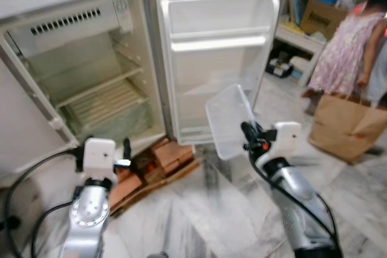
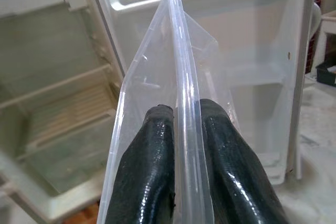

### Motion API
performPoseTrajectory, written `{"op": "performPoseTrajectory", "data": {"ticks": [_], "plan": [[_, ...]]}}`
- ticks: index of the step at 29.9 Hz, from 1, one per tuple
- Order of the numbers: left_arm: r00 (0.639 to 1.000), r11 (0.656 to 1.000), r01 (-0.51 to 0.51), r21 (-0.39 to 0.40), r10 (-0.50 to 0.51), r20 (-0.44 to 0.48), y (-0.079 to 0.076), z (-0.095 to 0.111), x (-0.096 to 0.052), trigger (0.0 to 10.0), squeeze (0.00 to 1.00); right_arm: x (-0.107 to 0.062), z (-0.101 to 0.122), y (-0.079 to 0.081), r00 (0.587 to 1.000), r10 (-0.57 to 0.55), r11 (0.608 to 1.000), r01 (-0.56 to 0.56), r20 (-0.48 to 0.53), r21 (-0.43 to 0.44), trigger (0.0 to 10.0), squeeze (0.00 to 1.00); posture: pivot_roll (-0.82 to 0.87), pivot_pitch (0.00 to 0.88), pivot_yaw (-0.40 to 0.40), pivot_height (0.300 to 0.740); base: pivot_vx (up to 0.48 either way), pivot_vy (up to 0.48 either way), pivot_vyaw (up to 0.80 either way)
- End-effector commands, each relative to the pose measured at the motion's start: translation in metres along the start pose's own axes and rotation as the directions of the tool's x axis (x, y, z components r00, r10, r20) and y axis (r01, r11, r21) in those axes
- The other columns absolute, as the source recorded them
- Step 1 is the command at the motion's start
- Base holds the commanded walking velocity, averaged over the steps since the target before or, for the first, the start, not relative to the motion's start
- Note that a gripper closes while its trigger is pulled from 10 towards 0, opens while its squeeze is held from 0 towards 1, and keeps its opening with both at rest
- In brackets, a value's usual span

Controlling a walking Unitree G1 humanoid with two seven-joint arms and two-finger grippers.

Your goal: Restocking fridge

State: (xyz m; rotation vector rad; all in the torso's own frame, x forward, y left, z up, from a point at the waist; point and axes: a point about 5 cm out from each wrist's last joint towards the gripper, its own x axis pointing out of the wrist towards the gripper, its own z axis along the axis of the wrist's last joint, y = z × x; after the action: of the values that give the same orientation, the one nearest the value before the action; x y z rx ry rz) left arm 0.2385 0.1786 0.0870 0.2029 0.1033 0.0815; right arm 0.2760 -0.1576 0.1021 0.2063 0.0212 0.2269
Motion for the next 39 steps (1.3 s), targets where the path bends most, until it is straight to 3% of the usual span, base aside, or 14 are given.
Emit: {"op": "performPoseTrajectory", "data": {"ticks": [1,14,25,28,39], "plan": [[0.999,1.000,-0.029,0.011,0.029,-0.017,0.0076,-0.0026,-0.0014,10.0,0.00,0.0061,0.0061,0.0108,0.999,0.045,0.999,-0.046,0.030,0.011,10.0,0.00,0.05,0.015,-0.033,0.740,0.000,0.000,0.74],[0.999,0.999,-0.025,-0.027,0.026,0.024,0.0070,0.0035,0.0044,10.0,0.00,0.0131,0.0110,0.0126,0.996,0.072,0.997,-0.073,0.045,0.005,10.0,0.00,0.05,0.014,-0.031,0.740,0.000,0.000,0.74],[1.000,0.997,-0.026,-0.078,0.026,0.007,0.0069,-0.0003,0.0002,10.0,0.00,0.0145,0.0071,0.0153,0.996,0.085,0.996,-0.086,0.035,0.039,10.0,0.00,0.06,0.016,-0.037,0.740,0.000,0.000,0.74],[1.000,0.996,-0.022,-0.085,0.023,0.010,0.0072,0.0002,-0.0006,10.0,0.00,0.0149,0.0057,0.0141,0.997,0.065,0.992,-0.068,0.033,0.102,10.0,0.00,0.06,0.019,-0.036,0.740,0.000,0.000,0.31],[1.000,0.995,-0.005,-0.095,0.006,0.013,0.0066,0.0008,-0.0003,10.0,0.00,0.0130,0.0041,0.0110,0.997,0.065,0.994,-0.068,0.027,0.089,10.0,0.00,0.05,0.021,-0.034,0.740,0.000,0.321,0.00]]}}
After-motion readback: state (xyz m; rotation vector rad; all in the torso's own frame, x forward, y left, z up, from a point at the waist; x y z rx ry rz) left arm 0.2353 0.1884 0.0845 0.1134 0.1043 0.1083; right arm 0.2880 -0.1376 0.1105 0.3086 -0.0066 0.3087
